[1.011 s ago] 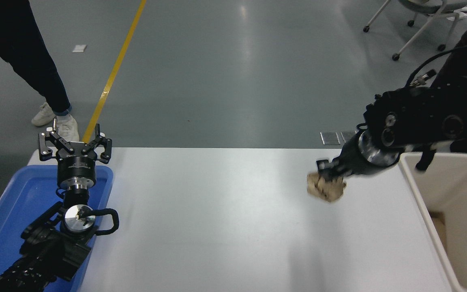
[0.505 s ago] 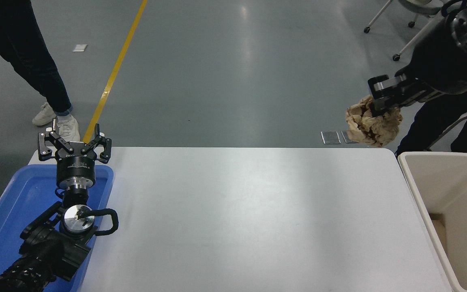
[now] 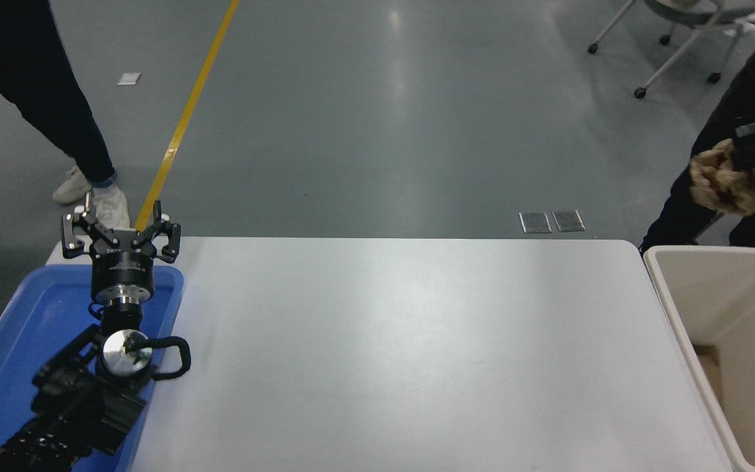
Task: Pick up paper ball place in dustbin
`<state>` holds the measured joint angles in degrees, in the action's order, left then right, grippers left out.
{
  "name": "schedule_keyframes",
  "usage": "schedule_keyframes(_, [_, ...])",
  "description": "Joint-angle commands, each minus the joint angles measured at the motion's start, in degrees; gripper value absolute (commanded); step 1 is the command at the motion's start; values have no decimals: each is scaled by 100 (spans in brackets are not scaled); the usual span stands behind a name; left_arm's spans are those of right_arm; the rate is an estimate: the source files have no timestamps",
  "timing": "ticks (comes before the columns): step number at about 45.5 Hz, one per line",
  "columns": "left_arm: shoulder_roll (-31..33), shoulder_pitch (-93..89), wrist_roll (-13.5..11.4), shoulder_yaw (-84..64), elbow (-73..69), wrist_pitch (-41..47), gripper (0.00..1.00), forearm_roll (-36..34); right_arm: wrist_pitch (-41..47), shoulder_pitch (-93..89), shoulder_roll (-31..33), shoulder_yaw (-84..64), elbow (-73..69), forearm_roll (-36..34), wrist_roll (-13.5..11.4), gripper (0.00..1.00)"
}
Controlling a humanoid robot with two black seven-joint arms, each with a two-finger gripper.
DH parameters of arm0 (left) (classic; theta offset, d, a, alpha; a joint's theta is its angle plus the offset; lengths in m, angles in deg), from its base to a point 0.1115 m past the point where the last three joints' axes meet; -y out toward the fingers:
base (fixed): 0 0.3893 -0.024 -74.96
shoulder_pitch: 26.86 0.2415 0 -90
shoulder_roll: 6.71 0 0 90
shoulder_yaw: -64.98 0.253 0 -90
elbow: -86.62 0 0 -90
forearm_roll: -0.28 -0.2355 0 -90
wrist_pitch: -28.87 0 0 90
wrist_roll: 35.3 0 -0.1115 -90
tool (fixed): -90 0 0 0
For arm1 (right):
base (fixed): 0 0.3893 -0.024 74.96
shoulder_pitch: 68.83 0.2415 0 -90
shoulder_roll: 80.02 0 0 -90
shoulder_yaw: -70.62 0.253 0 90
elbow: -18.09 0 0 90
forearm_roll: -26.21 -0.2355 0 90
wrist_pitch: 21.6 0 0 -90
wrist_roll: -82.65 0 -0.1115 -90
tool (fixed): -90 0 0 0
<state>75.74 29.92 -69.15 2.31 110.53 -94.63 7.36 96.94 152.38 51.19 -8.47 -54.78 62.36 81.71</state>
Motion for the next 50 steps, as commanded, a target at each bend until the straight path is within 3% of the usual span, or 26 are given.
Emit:
schedule_keyframes(1, [-1,0,1,0,-1,-7,99,-4,-1841,-2906,695,139,2011,253,32,0])
schedule_keyframes(5, [-1,0,1,0,-1,2,99,-5,-2519,-4303,704,753,2610,-238,32,0])
schedule_keyframes(12, [-1,0,1,0,-1,2,99,-5,-2880,-6438,573,2316,3408,-1284,6,0])
schedule_keyframes(21, [-1,0,1,0,-1,-7,99,-5,-2986,-8603,-702,4190,5167,-2138,-38,0])
schedule_keyframes(28, [-1,0,1,0,-1,2,99,-5,-2986,-8982,-1273,4753,5388,-2340,-38,0])
schedule_keyframes(42, [-1,0,1,0,-1,2,99,4,-3205,-9105,-1449,4912,5406,-2340,-47,0])
schedule_keyframes(43, [-1,0,1,0,-1,2,99,-4,-3214,-9105,-1449,4912,5406,-2349,-47,3])
schedule_keyframes(45, [-1,-8,1,0,-1,2,99,-4,-3223,-9088,-1449,4912,5406,-2349,-39,28])
schedule_keyframes(48, [-1,0,1,0,-1,2,99,-4,-3179,-9035,-1406,4912,5388,-2402,-38,49])
schedule_keyframes(49, [-1,0,1,0,-1,2,99,-5,-3170,-9035,-1405,4903,5388,-2411,-38,66])
schedule_keyframes(50, [-1,-8,1,0,-1,2,99,-5,-3135,-9026,-1397,4903,5388,-2428,-38,94])
